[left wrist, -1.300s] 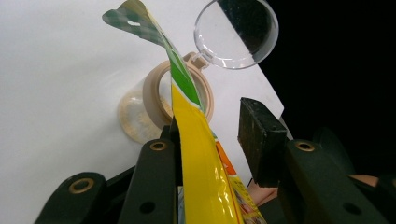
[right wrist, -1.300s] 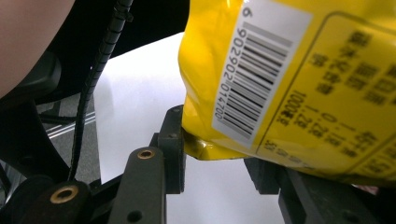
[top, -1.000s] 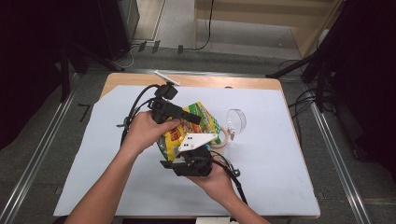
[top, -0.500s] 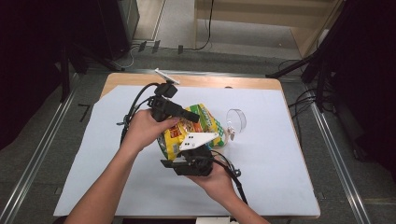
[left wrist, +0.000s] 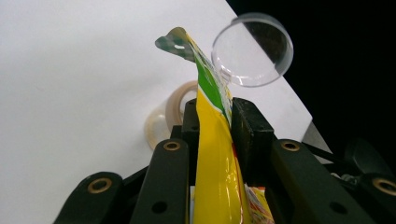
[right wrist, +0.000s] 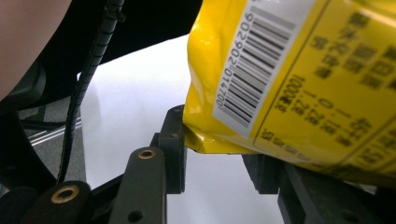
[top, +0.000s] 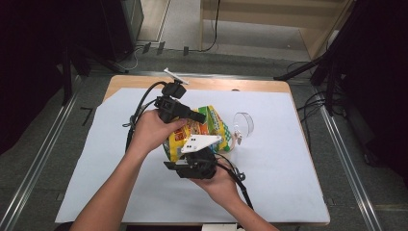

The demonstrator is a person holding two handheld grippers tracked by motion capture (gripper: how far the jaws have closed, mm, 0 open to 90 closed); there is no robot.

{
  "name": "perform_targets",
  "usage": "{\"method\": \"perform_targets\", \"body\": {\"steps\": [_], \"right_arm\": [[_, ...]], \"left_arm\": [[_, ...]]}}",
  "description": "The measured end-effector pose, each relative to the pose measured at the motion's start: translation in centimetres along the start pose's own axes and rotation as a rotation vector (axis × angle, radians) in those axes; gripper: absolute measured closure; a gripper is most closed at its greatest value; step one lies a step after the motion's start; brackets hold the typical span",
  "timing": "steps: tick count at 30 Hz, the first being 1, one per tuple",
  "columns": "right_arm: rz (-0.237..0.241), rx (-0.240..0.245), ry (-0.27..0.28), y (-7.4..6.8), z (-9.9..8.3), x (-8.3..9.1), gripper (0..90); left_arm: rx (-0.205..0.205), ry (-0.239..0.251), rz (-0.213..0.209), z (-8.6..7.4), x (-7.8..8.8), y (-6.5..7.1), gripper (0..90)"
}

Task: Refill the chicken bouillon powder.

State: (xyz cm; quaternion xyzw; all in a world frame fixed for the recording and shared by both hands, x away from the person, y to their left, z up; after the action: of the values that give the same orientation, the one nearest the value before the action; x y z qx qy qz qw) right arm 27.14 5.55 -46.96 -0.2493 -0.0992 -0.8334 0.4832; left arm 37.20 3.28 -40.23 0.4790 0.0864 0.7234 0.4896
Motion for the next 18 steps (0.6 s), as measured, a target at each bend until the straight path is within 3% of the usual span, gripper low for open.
{"method": "perform_targets", "body": {"steps": [3,4,7,9,10,18], "right_arm": [[0.013,-0.010,-0.005,0.3,0.1,-0.3,64.8],[0.013,-0.010,-0.005,0.3,0.1,-0.3,64.8],[0.033,-0.049,-0.011,0.6,0.0,-1.1,64.9],[0.031,-0.047,-0.012,0.6,-0.1,-1.0,65.0],[0.031,-0.047,-0.011,0.7,0.0,-0.9,65.0],[0.017,-0.047,-0.010,0.9,-0.5,-0.2,65.0]], "left_arm": [[-0.016,-0.011,0.052,0.1,-0.1,-0.3,76.6],[-0.016,-0.011,0.052,0.1,-0.1,-0.3,76.6],[-0.022,-0.040,0.087,0.1,-0.5,-0.7,76.6],[-0.016,-0.054,0.071,0.2,-0.6,-0.6,76.5],[0.000,-0.057,0.043,0.3,-0.7,-0.5,76.5],[0.018,-0.091,-0.004,0.3,-1.8,0.3,76.5]]}}
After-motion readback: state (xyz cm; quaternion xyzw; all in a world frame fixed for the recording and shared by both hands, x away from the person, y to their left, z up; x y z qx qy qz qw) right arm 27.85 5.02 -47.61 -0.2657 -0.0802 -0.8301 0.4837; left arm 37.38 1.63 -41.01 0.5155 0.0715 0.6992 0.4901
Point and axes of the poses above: each handheld gripper's, and its own axes: x roughly backward along the jaws, z roughly out of its top, y roughly to its right, the point moved 10 cm from there along -x, roughly forward along the jaws, and after that the axes turned 10 degrees about -z, right-handed, at the moved point
